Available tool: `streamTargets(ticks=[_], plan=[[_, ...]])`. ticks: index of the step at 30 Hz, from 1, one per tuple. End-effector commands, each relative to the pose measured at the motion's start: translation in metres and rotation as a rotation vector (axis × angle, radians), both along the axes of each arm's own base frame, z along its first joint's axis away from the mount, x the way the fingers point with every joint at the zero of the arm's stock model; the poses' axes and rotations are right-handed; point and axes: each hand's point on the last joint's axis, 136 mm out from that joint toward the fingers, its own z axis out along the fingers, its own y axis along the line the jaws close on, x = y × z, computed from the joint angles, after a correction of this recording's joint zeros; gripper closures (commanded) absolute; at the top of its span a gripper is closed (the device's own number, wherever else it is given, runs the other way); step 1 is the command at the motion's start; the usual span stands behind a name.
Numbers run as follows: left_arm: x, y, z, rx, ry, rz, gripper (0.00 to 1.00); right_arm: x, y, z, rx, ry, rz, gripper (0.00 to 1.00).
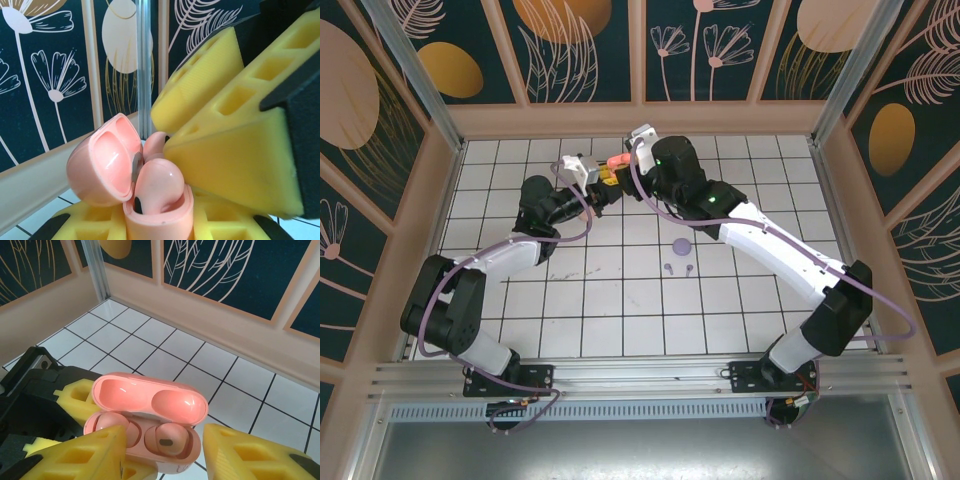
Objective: Insert the wireless bluetooth earbuds into the charging case
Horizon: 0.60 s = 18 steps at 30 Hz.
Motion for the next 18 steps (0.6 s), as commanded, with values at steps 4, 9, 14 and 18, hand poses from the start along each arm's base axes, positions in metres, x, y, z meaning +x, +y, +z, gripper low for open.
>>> streamTargets(ticks=[4,9,14,18], plan=[[0.002,-0.001,0.022,-0.035,-0.080,0.008,1.00,-0.017,-0.003,0.005,0.004,0.013,0.030,0.53],[0.003,-0.002,0.021,-0.036,-0.076,0.008,1.00,-0.019,-0.008,0.013,0.011,0.003,0.018,0.46],[0.003,-0.003,0.019,-0.037,-0.071,0.001,1.00,-0.019,-0.011,0.027,0.044,-0.013,0.012,0.43],[0.002,-0.003,0.017,-0.037,-0.067,-0.003,1.00,-0.017,-0.010,0.043,0.092,-0.027,0.008,0.38]])
